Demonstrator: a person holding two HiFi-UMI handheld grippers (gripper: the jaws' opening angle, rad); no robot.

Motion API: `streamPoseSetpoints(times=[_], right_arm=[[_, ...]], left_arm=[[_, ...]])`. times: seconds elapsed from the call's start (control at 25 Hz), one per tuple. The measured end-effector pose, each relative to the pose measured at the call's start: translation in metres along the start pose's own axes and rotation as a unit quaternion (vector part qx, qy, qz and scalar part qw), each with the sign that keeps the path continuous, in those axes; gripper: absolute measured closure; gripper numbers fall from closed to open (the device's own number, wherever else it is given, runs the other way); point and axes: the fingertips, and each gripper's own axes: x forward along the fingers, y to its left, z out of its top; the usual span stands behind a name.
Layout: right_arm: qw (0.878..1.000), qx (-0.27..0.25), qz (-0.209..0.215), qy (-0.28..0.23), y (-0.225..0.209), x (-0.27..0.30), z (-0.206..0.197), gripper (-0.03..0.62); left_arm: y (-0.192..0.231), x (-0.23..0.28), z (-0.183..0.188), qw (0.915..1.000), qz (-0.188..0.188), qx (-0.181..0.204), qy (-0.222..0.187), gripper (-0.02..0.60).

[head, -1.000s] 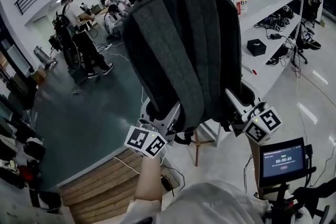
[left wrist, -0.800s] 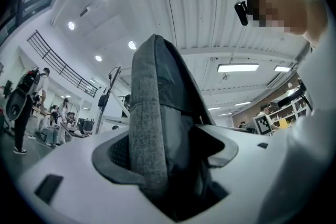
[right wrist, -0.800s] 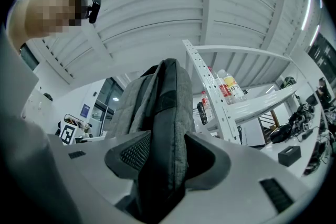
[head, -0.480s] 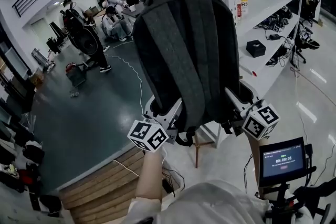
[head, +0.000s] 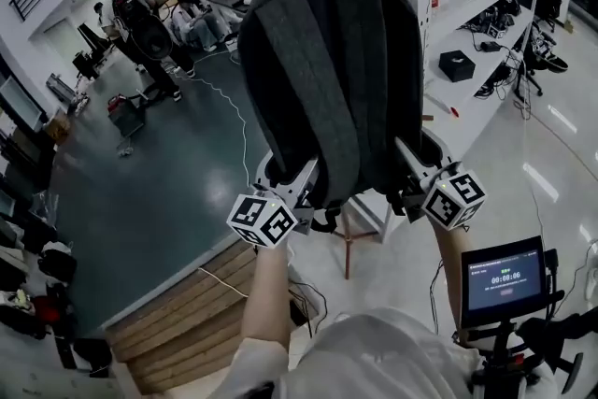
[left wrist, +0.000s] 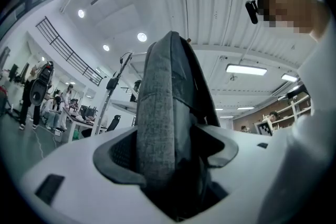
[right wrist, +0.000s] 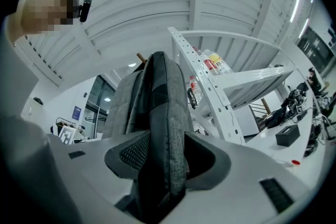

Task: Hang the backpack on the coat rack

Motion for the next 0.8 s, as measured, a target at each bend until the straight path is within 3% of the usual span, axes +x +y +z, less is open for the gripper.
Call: streamPoseSetpoints(times=[0.24, 0.44, 0.8], right_arm=[[1.0, 0.012, 0.001, -0.013, -0.008, 0.001, -0.003, 0.39], [0.999, -0.005, -0.017, -0.039, -0.02, 0.006, -0.007, 0.39], [0.999, -0.008, -0.03, -0.045, -0.025, -0.005, -0.01, 0.388]], left_arm=[[0.004, 0.002, -0.005, 0.9996, -0.008, -0.024, -0.014, 0.261], [0.007, 0.015, -0.008, 0.9998, -0.002, -0.008, -0.02, 0.261], [0.006, 0.009, -0.023, 0.9992, 0.01, -0.023, -0.031, 0.259]])
